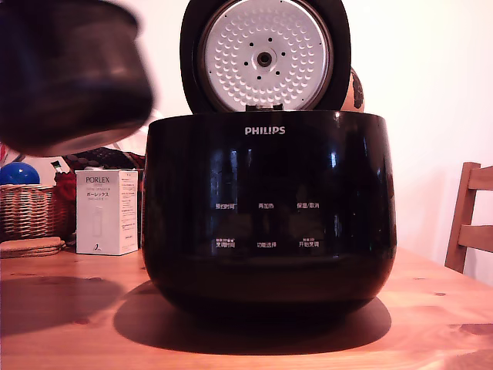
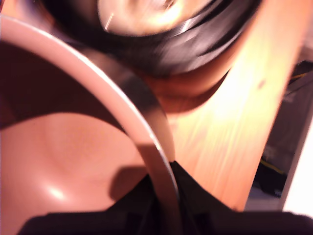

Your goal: Place the pot you are holding inside the rice cooker

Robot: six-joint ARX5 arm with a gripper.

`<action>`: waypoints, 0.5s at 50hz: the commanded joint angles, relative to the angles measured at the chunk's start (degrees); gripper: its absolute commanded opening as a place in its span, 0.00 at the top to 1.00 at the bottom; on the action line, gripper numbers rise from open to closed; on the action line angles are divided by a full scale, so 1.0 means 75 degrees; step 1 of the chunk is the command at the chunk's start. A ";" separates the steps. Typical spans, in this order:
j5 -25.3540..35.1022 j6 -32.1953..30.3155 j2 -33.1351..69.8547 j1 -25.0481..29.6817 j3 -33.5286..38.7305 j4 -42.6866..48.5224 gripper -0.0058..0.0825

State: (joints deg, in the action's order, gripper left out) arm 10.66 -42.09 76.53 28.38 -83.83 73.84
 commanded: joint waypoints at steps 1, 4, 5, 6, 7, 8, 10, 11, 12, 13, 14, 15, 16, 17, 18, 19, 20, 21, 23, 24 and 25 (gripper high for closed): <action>0.0090 0.0020 -0.0210 0.0175 -0.0408 -0.0303 0.96; 0.0221 0.0026 -0.0210 0.0373 -0.0527 -0.0443 0.96; 0.0262 0.0073 -0.0210 0.0437 -0.0568 -0.0487 0.96; 0.0297 0.0073 -0.0210 0.0507 -0.0612 -0.0539 0.96; 0.0353 0.0073 -0.0207 0.0577 -0.0656 -0.0597 0.96; 0.0391 0.0114 -0.0207 0.0638 -0.0691 -0.0653 0.96; 0.0458 0.0178 -0.0207 0.0787 -0.0775 -0.0790 0.96; 0.0522 0.0178 -0.0207 0.0848 -0.0813 -0.0863 0.96; 0.0551 0.0216 -0.0207 0.0915 -0.0845 -0.0941 0.96; 0.0574 0.0216 -0.0204 0.0979 -0.0877 -0.1014 0.96; 0.0589 0.0216 -0.0204 0.1046 -0.0906 -0.1110 0.96; 0.0600 0.0216 -0.0204 0.1105 -0.0930 -0.1186 0.96; 0.0609 0.0213 -0.0201 0.1174 -0.0956 -0.1274 0.96; 0.0612 0.0213 -0.0198 0.1233 -0.0976 -0.1346 0.96; 0.0627 0.0213 -0.0195 0.1285 -0.0985 -0.1445 0.96; 0.0650 0.0216 -0.0192 0.1343 -0.0985 -0.1547 0.96; 0.0673 0.0216 -0.0189 0.1399 -0.0985 -0.1623 0.96; 0.0720 0.0216 -0.0189 0.1454 -0.0985 -0.1705 0.96; 0.0790 0.0213 -0.0149 0.1562 -0.0985 -0.1868 0.96; 0.0804 0.0213 -0.0140 0.1612 -0.0985 -0.1926 0.96; 0.0836 0.0213 -0.0128 0.1652 -0.0985 -0.1990 0.96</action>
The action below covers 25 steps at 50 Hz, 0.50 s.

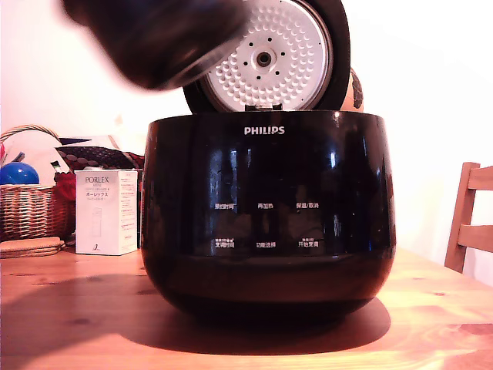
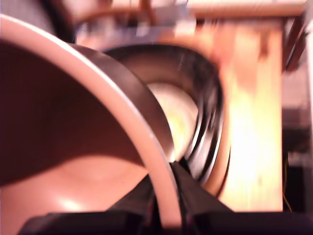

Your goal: Place the pot you are holding inside the rice cooker

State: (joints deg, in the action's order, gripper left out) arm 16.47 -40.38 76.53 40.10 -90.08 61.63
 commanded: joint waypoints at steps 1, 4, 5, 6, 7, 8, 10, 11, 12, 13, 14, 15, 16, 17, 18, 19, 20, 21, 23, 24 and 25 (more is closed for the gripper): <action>0.0067 -0.0015 -0.0099 0.0137 -0.0152 -0.0420 0.96; 0.0073 -0.0015 -0.0020 0.0262 -0.0152 -0.0627 0.96; 0.0079 -0.0015 0.0009 0.0303 -0.0152 -0.0685 0.96; 0.0082 -0.0015 0.0026 0.0341 -0.0152 -0.0746 0.96; 0.0096 -0.0015 0.0067 0.0379 -0.0152 -0.0822 0.96; 0.0105 -0.0017 0.0111 0.0420 -0.0152 -0.0895 0.96; 0.0154 -0.0017 0.0166 0.0487 -0.0152 -0.1003 0.96; 0.0172 -0.0023 0.0207 0.0519 -0.0152 -0.1055 0.96; 0.0195 -0.0023 0.0248 0.0551 -0.0152 -0.1116 0.96; 0.0204 -0.0023 0.0283 0.0583 -0.0152 -0.1160 0.96; 0.0224 -0.0023 0.0329 0.0609 -0.0152 -0.1206 0.96; 0.0239 -0.0023 0.0376 0.0641 -0.0154 -0.1241 0.96; 0.0251 -0.0023 0.0414 0.0664 -0.0154 -0.1271 0.96; 0.0283 -0.0023 0.0460 0.0685 -0.0154 -0.1297 0.96; 0.0303 -0.0055 0.0510 0.0711 -0.0154 -0.1311 0.96; 0.0323 -0.0058 0.0557 0.0737 -0.0154 -0.1320 0.96; 0.0323 -0.0079 0.0609 0.0761 -0.0157 -0.1338 0.96; 0.0341 -0.0079 0.0653 0.0781 -0.0157 -0.1349 0.96; 0.0344 -0.0082 0.0761 0.0822 -0.0157 -0.1378 0.96; 0.0344 -0.0082 0.0807 0.0842 -0.0157 -0.1378 0.96; 0.0344 -0.0195 0.0857 0.0863 -0.0157 -0.1376 0.96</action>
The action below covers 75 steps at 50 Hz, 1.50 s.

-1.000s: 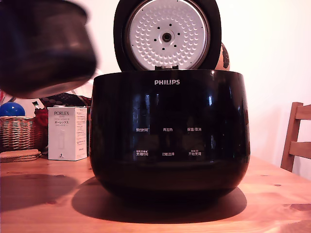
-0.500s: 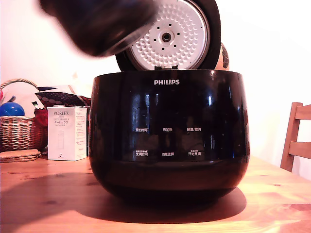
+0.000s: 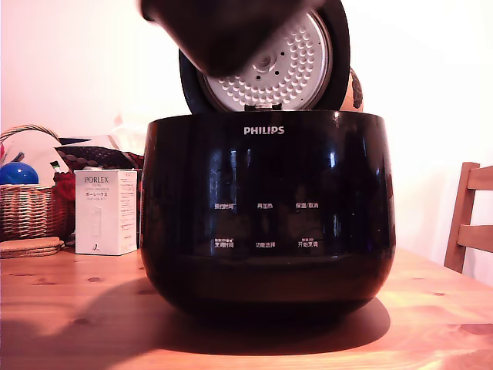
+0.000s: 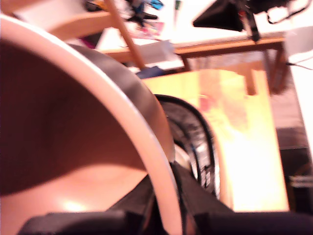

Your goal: Place the pot you are holding inside the rice cooker

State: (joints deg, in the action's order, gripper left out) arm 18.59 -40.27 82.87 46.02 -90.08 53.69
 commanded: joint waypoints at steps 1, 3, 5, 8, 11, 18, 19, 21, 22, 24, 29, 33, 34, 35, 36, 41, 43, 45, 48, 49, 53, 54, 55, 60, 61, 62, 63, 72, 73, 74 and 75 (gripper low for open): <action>0.0061 -0.0210 0.0061 0.0093 -0.0157 -0.0318 0.96; 0.0058 -0.0210 0.0149 0.0125 -0.0157 -0.0318 0.96; 0.0058 -0.0356 0.0236 0.0140 -0.0157 -0.0306 0.96; 0.0035 -0.0513 0.0358 0.0160 -0.0157 -0.0294 0.96; -0.0012 -0.0726 0.0463 0.0175 -0.0157 -0.0204 0.96; -0.0560 -0.1332 0.0664 0.0233 -0.0157 0.0137 0.96; -0.0612 -0.1332 0.0688 0.0239 -0.0157 0.0175 0.96; -0.0781 -0.1620 0.0766 0.0239 -0.0157 0.0233 0.96; -0.0828 -0.1620 0.0796 0.0239 -0.0157 0.0265 0.96; -0.0947 -0.1859 0.0854 0.0239 -0.0157 0.0297 0.96; -0.1026 -0.2127 0.0953 0.0239 -0.0157 0.0312 0.96; -0.1032 -0.2553 0.0997 0.0239 -0.0157 0.0294 0.96; -0.1040 -0.2553 0.1003 0.0239 -0.0157 0.0306 0.96; -0.1067 -0.2943 0.1003 0.0239 -0.0157 0.0315 0.96; -0.1081 -0.2943 0.1005 0.0239 -0.0157 0.0321 0.96; -0.1346 -0.3293 0.1008 0.0251 -0.0157 0.0323 0.96; -0.1437 -0.3558 0.1008 0.0259 -0.0157 0.0329 0.96; -0.1533 -0.3704 0.1008 0.0259 -0.0157 0.0350 0.96; -0.1638 -0.3727 0.1008 0.0256 -0.0157 0.0449 0.96; -0.1658 -0.3835 0.1008 0.0254 -0.0157 0.0504 0.96; -0.1801 -0.4042 0.1008 0.0251 -0.0157 0.0734 0.96; -0.1859 -0.4042 0.1008 0.0251 -0.0157 0.0781 0.96; -0.1886 -0.4042 0.1008 0.0251 -0.0157 0.0813 0.96; -0.1973 -0.4185 0.1008 0.0251 -0.0157 0.0871 0.96; -0.2011 -0.4185 0.1008 0.0251 -0.0157 0.0871 0.96; -0.2046 -0.4255 0.1008 0.0251 -0.0157 0.0874 0.96; -0.2075 -0.4272 0.1008 0.0251 -0.0157 0.0874 0.96; -0.2177 -0.4293 0.1070 0.0251 -0.0157 0.0944 0.96; -0.2180 -0.4287 0.1093 0.0251 -0.0157 0.0997 0.96; -0.2192 -0.4287 0.1122 0.0251 -0.0157 0.1058 0.96; -0.2209 -0.4287 0.1157 0.0251 -0.0157 0.1148 0.96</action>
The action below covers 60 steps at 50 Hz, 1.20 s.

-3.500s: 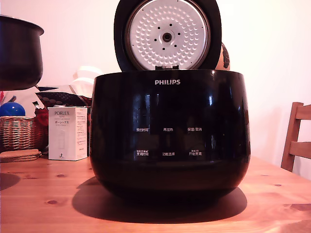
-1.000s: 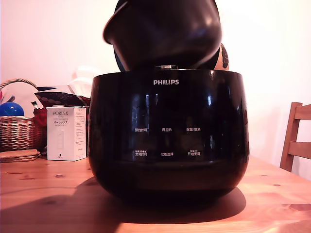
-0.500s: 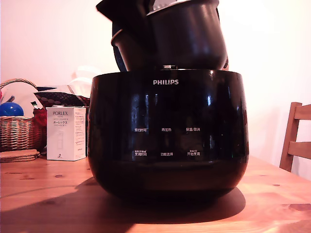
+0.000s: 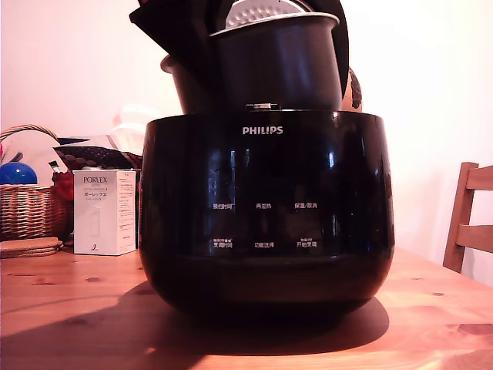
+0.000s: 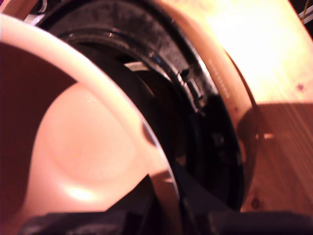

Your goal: Place the pot you are holding inside the rice cooker

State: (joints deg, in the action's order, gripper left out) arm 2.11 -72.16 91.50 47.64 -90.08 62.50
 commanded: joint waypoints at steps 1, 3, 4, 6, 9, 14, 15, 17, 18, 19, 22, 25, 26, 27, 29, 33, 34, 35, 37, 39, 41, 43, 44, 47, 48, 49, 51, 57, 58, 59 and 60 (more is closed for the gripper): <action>-0.0012 0.0029 0.0035 0.0035 -0.0157 0.0055 0.96; -0.0012 0.0061 0.0149 0.0035 -0.0157 0.0172 0.96; -0.0012 0.0061 0.0192 0.0035 -0.0157 0.0256 0.96; -0.0026 0.0178 0.0280 0.0035 -0.0157 0.0329 0.96; -0.0032 0.0294 0.0385 0.0035 -0.0157 0.0353 0.96; 0.0012 0.0437 0.0475 0.0038 -0.0157 0.0321 0.96; 0.0032 0.0580 0.0493 0.0038 -0.0157 0.0321 0.96; 0.0058 0.0597 0.0504 0.0038 -0.0157 0.0338 0.96; 0.0073 0.0597 0.0507 0.0038 -0.0157 0.0350 0.96; 0.0076 0.0685 0.0513 0.0038 -0.0157 0.0347 0.96; 0.0073 0.0688 0.0516 0.0038 -0.0157 0.0335 0.96; 0.0047 0.0688 0.0513 0.0044 -0.0157 0.0338 0.96; 0.0038 0.0691 0.0513 0.0044 -0.0160 0.0338 0.96; 0.0038 0.0691 0.0513 0.0044 -0.0160 0.0338 0.96; 0.0038 0.0775 0.0513 0.0044 -0.0160 0.0332 0.96; 0.0052 0.0775 0.0513 0.0047 -0.0163 0.0268 0.94; 0.0052 0.0775 0.0513 0.0052 -0.0163 0.0248 0.92; 0.0052 0.0775 0.0513 0.0067 -0.0163 0.0221 0.90; 0.0052 0.0772 0.0513 0.0090 -0.0163 0.0178 0.87; 0.0047 0.0772 0.0513 0.0108 -0.0163 0.0119 0.84; 0.0047 0.0775 0.0513 0.0117 -0.0163 0.0055 0.82; 0.0050 0.0772 0.0513 0.0117 -0.0163 0.0000 0.82; 0.0050 0.0772 0.0513 0.0117 -0.0163 -0.0023 0.82; 0.0050 0.0772 0.0513 0.0117 -0.0163 -0.0087 0.82; 0.0050 0.0772 0.0513 0.0117 -0.0163 -0.0102 0.82; 0.0050 0.0772 0.0513 0.0117 -0.0163 -0.0119 0.82; 0.0050 0.0772 0.0513 0.0117 -0.0163 -0.0137 0.82; 0.0026 0.0775 0.0513 0.0117 -0.0163 -0.0134 0.80; 0.0020 0.0775 0.0513 0.0117 -0.0163 -0.0131 0.79; 0.0012 0.0775 0.0513 0.0117 -0.0163 -0.0128 0.78; -0.0006 0.0790 0.0513 0.0117 -0.0163 -0.0125 0.77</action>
State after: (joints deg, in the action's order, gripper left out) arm 2.35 -66.43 95.37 48.27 -91.20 62.48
